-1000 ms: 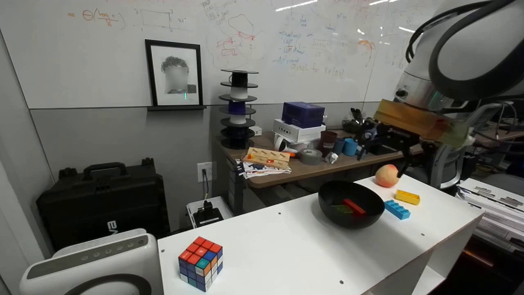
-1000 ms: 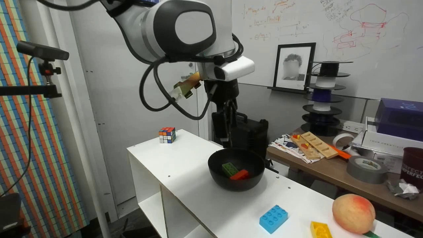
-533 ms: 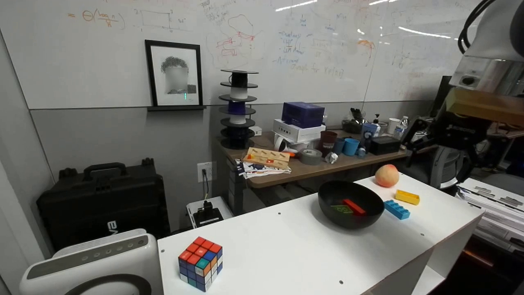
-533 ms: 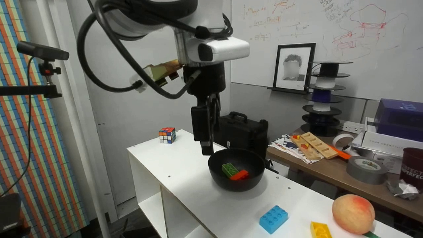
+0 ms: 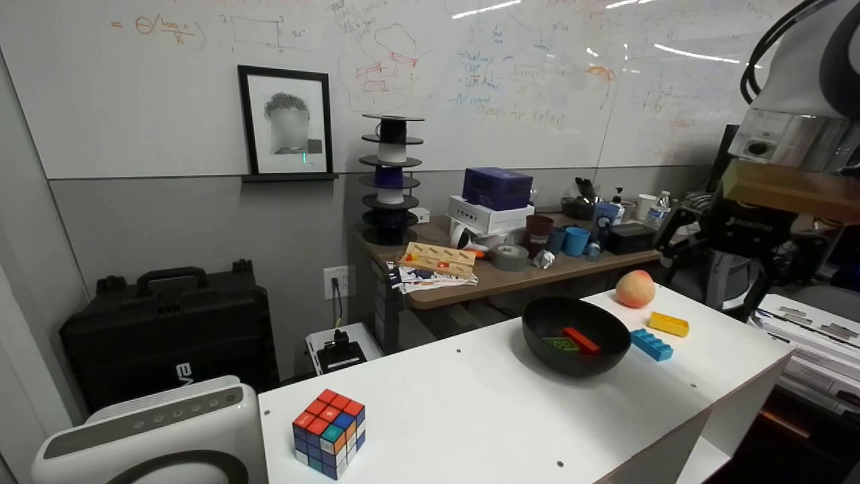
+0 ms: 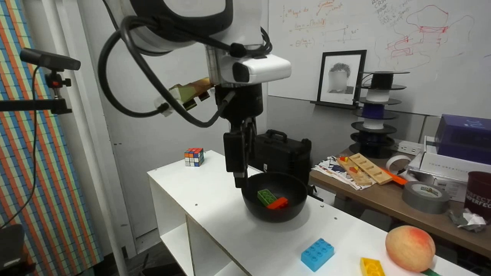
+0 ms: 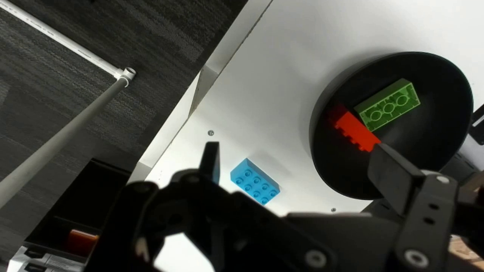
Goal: Pick up the green, yellow, blue and red objects and put them in the bowl
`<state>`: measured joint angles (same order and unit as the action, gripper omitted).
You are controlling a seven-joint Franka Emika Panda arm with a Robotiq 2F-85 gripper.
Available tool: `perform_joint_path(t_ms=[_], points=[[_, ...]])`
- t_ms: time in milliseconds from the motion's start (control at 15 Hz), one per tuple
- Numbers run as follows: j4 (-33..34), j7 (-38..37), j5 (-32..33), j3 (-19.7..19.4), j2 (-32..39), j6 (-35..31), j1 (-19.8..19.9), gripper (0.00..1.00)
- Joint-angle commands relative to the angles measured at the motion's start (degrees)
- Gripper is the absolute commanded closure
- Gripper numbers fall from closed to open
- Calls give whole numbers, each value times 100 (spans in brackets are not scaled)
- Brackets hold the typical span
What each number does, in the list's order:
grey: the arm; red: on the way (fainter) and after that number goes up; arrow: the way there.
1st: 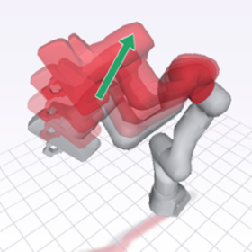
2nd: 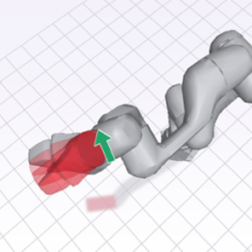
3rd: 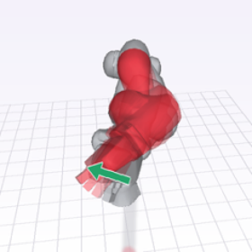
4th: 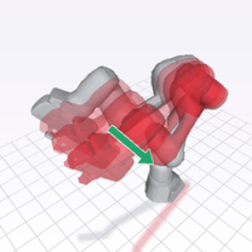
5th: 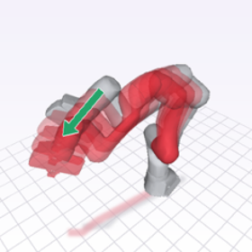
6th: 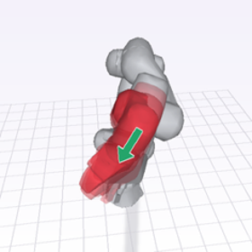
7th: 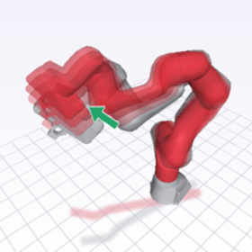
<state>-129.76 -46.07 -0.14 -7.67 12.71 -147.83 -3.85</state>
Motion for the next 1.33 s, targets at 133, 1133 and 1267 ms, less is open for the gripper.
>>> perform_joint_path(t_ms=[133,1133,1267], points=[[13,-5,17,54,-2,14,58,0],[1696,3044,412,97,1971,-1529,1137,0],[1854,3790,54,466,2242,-1368,1437,0]])
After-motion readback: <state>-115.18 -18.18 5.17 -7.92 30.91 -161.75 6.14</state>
